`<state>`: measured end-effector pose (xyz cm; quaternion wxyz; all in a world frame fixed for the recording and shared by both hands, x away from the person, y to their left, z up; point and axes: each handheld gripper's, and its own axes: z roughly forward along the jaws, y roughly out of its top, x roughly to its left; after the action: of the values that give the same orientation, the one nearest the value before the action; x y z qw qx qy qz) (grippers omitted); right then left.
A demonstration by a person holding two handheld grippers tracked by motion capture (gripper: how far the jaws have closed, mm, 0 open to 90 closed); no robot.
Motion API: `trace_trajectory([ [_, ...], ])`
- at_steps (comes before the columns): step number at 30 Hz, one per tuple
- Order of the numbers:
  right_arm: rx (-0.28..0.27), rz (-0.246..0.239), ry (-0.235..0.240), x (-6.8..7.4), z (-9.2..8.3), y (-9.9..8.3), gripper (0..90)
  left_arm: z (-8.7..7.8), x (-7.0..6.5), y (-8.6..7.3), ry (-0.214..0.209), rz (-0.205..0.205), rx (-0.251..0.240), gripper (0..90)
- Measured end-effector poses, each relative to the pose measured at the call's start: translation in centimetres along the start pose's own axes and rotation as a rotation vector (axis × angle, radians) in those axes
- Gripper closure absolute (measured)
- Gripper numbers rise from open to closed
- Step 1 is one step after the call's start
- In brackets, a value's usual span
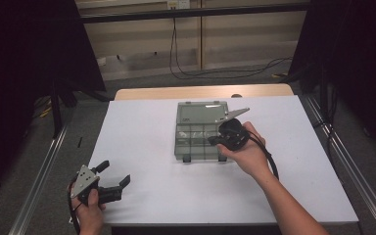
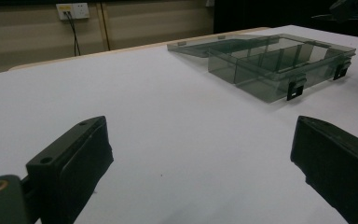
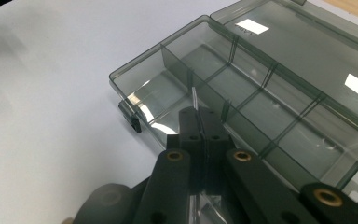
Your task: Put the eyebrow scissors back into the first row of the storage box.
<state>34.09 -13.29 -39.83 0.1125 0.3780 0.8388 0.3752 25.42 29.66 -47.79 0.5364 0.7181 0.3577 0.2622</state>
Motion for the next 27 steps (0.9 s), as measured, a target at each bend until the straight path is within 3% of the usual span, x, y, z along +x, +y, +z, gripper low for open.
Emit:
trace_trajectory([
  [2, 0.006, 0.008, -0.005, -0.1, 0.1, 0.3, 90.0, 0.1, 0.0, 0.0, -0.018, -0.004, 0.0, 4.7],
  [11, -0.005, 0.022, -0.003, -1.2, 1.0, 1.5, 90.0, 0.0, 0.0, 0.0, -0.003, -0.004, 0.002, 4.7],
  [27, -0.011, 0.003, -0.028, -2.7, 3.7, 2.5, 90.0, 0.0, 0.0, 0.0, -0.008, -0.004, 0.001, 4.7],
])
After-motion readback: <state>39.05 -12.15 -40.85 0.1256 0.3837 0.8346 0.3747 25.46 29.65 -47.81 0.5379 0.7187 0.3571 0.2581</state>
